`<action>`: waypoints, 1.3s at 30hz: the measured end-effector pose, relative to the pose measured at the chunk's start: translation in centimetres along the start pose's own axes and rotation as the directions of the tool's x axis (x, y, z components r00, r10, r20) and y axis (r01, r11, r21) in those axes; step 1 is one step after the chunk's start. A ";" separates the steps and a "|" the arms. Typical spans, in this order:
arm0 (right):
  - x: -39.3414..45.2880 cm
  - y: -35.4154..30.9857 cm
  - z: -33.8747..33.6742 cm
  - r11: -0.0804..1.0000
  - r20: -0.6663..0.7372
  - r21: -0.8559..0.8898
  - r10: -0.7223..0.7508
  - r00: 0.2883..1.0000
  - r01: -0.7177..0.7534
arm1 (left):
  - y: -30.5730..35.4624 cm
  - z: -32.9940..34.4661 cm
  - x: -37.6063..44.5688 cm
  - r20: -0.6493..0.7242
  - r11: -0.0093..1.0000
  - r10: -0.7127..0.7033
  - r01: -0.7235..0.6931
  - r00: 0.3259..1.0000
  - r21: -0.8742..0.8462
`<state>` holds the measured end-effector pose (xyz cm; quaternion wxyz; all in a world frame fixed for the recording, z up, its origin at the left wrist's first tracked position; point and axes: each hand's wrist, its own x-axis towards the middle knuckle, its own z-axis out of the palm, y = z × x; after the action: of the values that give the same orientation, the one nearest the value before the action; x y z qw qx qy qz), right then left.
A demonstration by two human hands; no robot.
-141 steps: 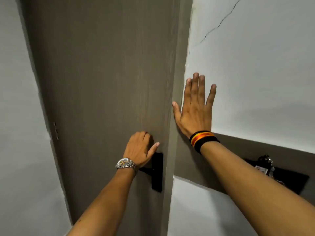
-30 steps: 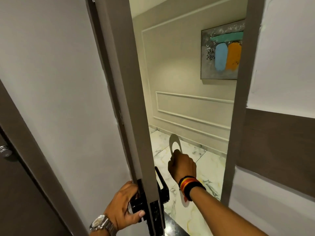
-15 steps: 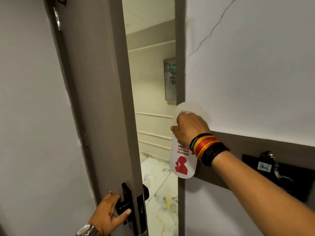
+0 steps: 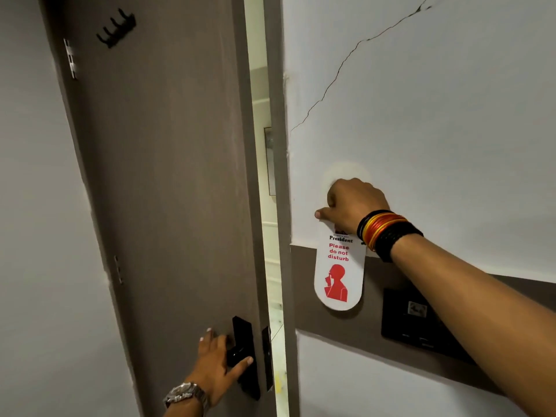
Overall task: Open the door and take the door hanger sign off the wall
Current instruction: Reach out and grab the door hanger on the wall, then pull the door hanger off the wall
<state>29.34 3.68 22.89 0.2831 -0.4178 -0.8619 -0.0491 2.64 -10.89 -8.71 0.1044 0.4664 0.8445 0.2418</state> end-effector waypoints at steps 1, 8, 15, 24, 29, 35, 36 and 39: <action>0.2 0.2 0.0 1.000 0.001 0.006 -0.005 1.000 0.005 | 0.6 0.2 0.5 0.000 1.000 -0.006 0.006 1.000 0.015; 0.8 1.1 0.1 0.997 0.029 0.073 -0.043 0.999 0.041 | 2.8 2.0 3.8 0.000 1.000 -0.022 0.022 1.000 -0.014; 1.3 1.3 0.3 0.994 0.020 0.104 -0.047 0.999 0.045 | 3.6 3.0 5.5 -0.025 0.999 -0.029 0.028 0.999 -0.033; 1.6 1.5 0.4 0.993 0.016 0.105 -0.048 0.999 0.046 | 5.4 3.8 7.9 -0.053 0.998 -0.056 0.055 0.997 -0.016; 1.8 1.6 0.6 0.993 0.017 0.114 -0.046 0.999 0.044 | 5.7 4.2 8.9 -0.077 0.998 -0.055 0.056 0.995 0.007; 2.0 1.8 0.8 0.972 0.070 0.236 -0.007 0.998 -0.010 | 5.4 4.3 9.2 -0.089 0.998 -0.065 0.064 0.994 -0.013; 2.0 1.8 0.7 0.965 0.084 0.260 -0.003 0.996 -0.019 | 5.6 4.0 9.1 -0.072 0.997 -0.075 0.075 0.995 -0.008; 2.3 1.8 0.6 0.955 0.120 0.295 0.001 0.993 -0.037 | 6.3 2.6 8.8 -0.020 0.993 -0.085 0.086 0.996 0.075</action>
<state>29.28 6.57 23.31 0.2913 -0.3811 -0.8707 0.1088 3.56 0.12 -7.37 0.0899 0.4313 0.8731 0.2089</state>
